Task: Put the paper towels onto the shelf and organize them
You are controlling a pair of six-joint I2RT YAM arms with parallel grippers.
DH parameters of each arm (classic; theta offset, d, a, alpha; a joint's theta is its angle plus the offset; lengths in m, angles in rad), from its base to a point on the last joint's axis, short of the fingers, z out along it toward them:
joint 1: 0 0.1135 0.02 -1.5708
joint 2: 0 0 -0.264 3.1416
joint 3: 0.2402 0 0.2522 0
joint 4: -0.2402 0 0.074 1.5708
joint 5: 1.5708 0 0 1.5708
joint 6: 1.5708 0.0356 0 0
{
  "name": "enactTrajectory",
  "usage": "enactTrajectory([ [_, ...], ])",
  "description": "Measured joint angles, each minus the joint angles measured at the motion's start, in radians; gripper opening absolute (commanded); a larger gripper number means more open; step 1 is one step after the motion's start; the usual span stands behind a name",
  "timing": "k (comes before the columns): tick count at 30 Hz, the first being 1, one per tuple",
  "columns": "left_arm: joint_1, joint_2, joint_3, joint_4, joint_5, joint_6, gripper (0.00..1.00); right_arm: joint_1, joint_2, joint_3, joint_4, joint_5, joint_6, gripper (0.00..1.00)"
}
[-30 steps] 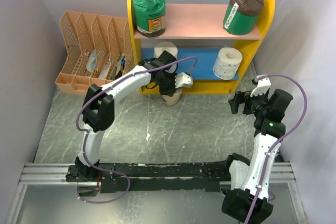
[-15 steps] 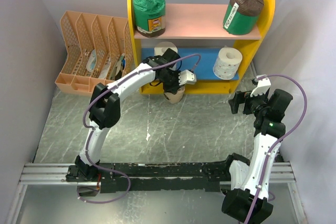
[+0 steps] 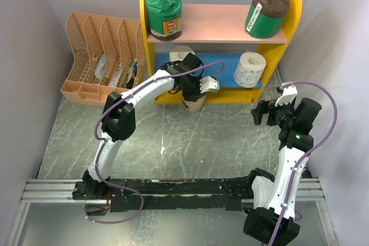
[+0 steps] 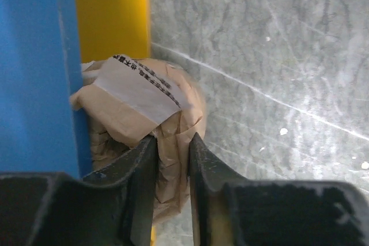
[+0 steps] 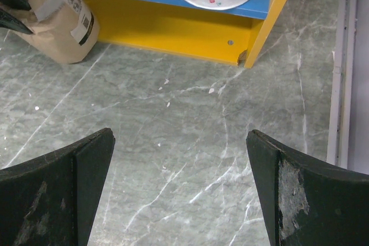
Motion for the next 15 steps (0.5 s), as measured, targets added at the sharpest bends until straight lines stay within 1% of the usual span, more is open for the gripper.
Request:
enactTrajectory([
  [1,-0.002,0.000,0.000,0.007,-0.013,0.000,0.89,0.000,0.000,0.000,0.000,0.000,0.000,1.00],
  [2,-0.002,0.000,0.002,0.018,-0.025,0.009,0.99,0.000,0.000,0.000,0.000,0.000,0.000,1.00],
  [3,-0.002,0.003,0.006,0.018,-0.024,-0.015,1.00,0.000,0.000,0.000,0.000,0.000,0.000,1.00],
  [4,-0.008,0.003,0.008,-0.005,-0.029,-0.012,1.00,0.000,0.000,0.000,0.000,0.000,0.000,1.00],
  [7,-0.024,0.009,0.008,0.010,-0.068,-0.002,1.00,0.000,-0.001,0.000,0.000,0.000,0.000,1.00],
  [15,-0.025,0.010,0.009,0.011,-0.080,-0.001,1.00,0.000,-0.002,0.000,0.000,0.000,0.000,1.00],
])
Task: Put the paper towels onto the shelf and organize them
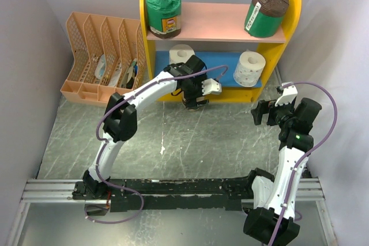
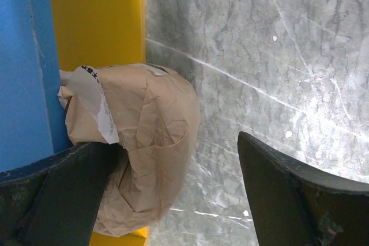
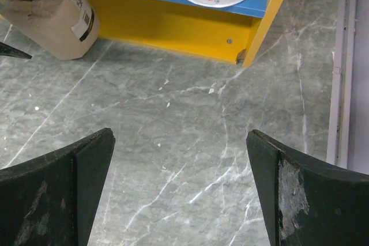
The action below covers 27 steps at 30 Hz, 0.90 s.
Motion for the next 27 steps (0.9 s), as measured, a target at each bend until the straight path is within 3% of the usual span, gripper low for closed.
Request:
enactTrajectory([
  [27,-0.042,-0.064,0.011,0.001,-0.135,0.043,1.00,0.000,-0.009,0.000,0.000,-0.004,-0.003,1.00],
])
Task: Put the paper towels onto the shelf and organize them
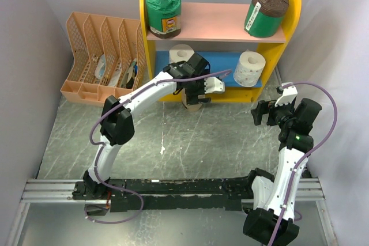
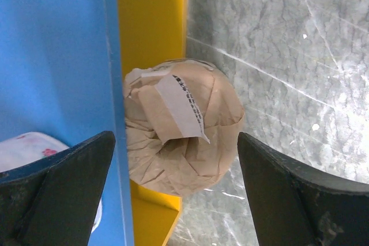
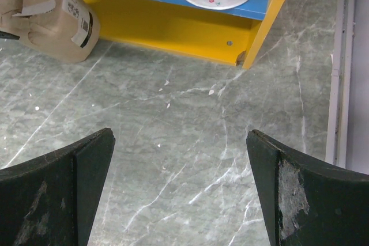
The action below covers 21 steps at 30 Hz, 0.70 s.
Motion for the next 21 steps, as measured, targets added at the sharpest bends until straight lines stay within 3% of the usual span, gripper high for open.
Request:
enactTrajectory([
  [11,-0.075,-0.121,-0.060,0.034,-0.051,0.024,1.00,0.000,0.000,0.000,0.000,0.000,-0.001,1.00],
  [15,-0.145,-0.204,-0.161,0.031,-0.050,0.044,1.00,0.000,0.000,0.000,0.000,0.001,-0.001,1.00],
  [21,-0.245,-0.309,-0.457,0.121,-0.118,0.061,1.00,0.000,-0.001,0.000,0.000,0.004,0.000,1.00],
])
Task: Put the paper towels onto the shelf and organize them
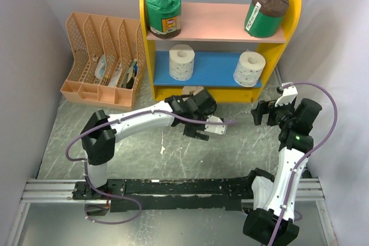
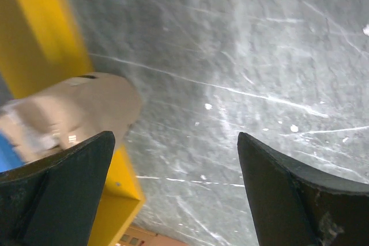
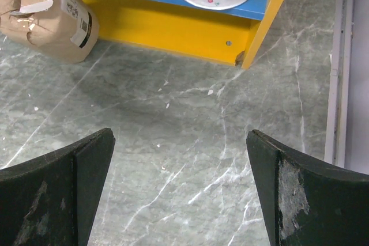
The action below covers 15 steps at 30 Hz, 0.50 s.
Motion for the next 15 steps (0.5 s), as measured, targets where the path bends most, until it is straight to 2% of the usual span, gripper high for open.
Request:
enactTrajectory([
  [7,-0.071,-0.002,-0.270,0.166,-0.165,0.052,1.00,0.000,-0.001,0.000,0.000,0.000,0.000,1.00],
  [15,-0.064,0.064,-0.281,0.315,-0.267,0.120,1.00,0.000,-0.002,0.000,0.000,0.004,0.000,1.00],
])
